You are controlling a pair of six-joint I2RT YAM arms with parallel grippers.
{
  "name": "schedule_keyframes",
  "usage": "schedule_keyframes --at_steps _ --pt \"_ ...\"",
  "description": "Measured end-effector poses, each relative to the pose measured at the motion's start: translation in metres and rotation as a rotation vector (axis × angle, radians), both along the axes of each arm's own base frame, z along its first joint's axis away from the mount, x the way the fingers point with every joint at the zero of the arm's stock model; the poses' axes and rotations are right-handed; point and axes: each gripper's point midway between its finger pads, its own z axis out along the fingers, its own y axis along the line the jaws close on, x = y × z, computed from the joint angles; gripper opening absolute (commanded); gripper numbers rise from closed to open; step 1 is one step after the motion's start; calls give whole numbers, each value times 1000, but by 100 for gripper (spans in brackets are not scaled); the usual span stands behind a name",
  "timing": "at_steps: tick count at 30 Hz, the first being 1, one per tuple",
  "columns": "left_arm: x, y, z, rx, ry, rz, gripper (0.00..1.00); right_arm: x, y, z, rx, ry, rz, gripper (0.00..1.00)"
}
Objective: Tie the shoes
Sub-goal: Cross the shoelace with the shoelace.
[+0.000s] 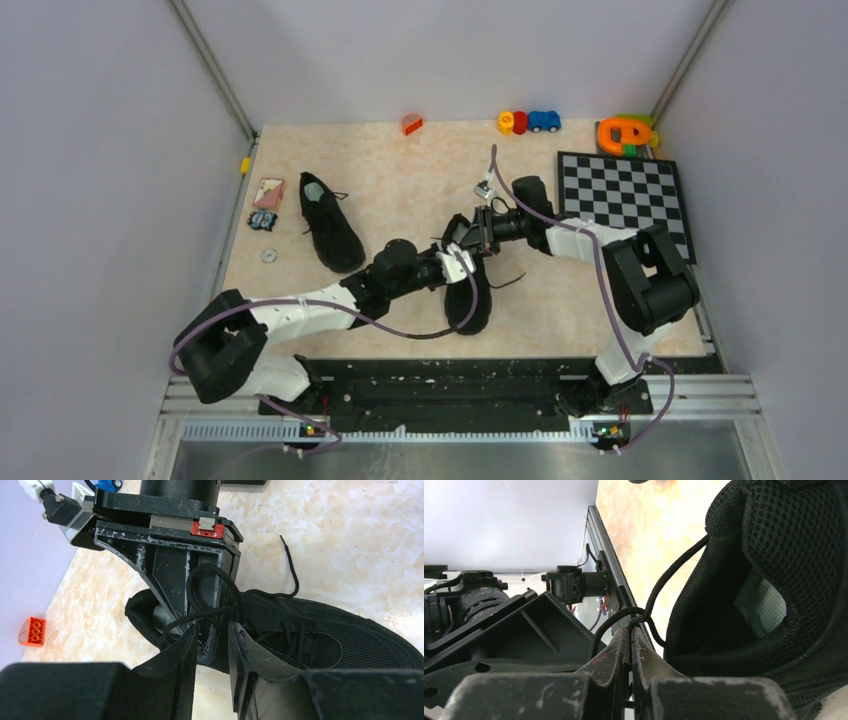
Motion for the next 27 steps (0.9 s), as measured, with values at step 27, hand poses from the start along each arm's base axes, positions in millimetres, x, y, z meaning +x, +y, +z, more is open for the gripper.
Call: schedule_keyframes --at_steps 27 --pt "-17 10 -7 118 135 3 0 11 -11 4 -36 -18 -47 23"
